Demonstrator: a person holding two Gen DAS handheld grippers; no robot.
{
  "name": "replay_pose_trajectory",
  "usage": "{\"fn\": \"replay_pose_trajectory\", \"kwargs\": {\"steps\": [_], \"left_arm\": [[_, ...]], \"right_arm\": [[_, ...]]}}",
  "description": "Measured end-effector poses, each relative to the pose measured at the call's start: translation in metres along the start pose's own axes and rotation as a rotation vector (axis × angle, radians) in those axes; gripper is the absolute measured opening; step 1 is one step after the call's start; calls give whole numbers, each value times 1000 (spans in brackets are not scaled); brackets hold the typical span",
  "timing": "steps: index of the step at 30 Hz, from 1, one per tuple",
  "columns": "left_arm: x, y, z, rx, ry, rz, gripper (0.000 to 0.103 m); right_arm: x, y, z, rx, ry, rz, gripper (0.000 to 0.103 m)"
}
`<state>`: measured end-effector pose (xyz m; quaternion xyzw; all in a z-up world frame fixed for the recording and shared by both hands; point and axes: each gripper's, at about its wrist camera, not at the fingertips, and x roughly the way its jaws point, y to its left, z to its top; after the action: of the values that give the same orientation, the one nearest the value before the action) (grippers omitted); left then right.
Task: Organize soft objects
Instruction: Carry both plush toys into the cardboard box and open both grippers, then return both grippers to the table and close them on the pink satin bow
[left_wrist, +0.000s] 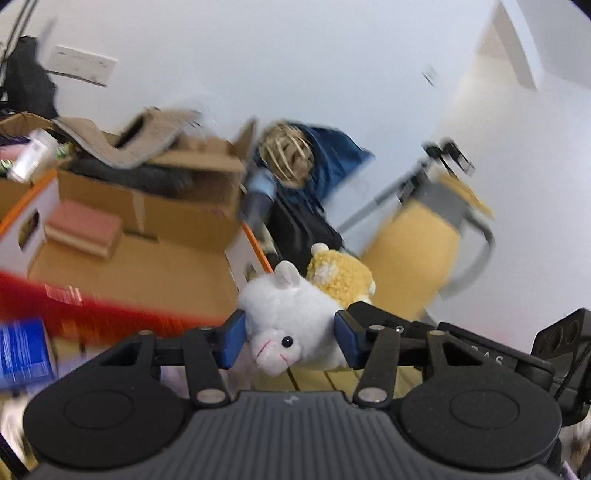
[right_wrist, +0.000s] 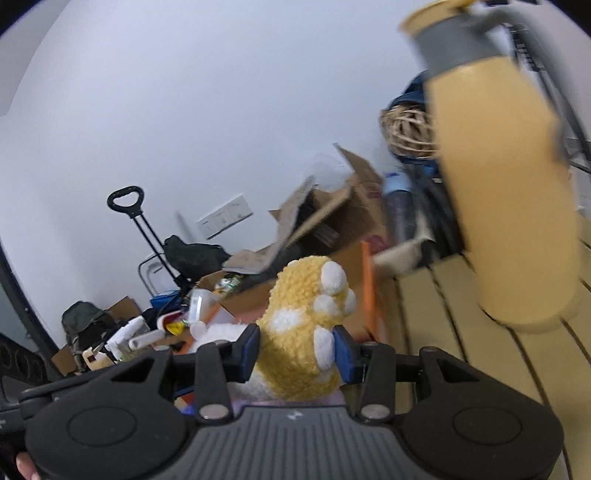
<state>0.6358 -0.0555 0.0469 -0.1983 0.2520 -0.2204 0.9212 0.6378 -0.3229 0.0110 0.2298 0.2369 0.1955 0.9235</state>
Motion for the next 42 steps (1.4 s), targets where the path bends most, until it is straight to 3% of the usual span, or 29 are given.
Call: {"fn": "replay_pose_trajectory", "kwargs": {"steps": [4,8,11,14,18,23,27,29,32,36,42], "left_arm": [[36,41,25,-109,-17,53,48],[63,67,18,-166,36,86,46],[81,73,8,-131,77,87,46],[79,67,6,-67,68,93,46],[64,62,11,-65,41,94,49],[4,31,22,58,-85,104,49],[-79,2,11,207,-221,102,58],[-121,-3,-3,226,-274,104,60],[-180,-4,-26,206,-318,125,62],[-241,-12,-56,263,-342,221,64],[-311,-17,-115,265,-335,308,78]], "right_arm": [[70,-2,41,2,123,2,42],[123,-14,45,18,229,-67,42],[135,-16,34,-22,238,-154,42],[137,-12,18,-114,243,-236,34],[129,6,13,-238,219,-309,36],[63,36,27,-302,113,-300,46],[-11,54,26,-295,56,-251,54],[-52,65,16,-307,30,-230,59],[-103,79,-6,-326,17,-209,64],[-157,101,-47,-373,-25,-182,71],[-217,125,-128,-410,-92,-140,75]]}}
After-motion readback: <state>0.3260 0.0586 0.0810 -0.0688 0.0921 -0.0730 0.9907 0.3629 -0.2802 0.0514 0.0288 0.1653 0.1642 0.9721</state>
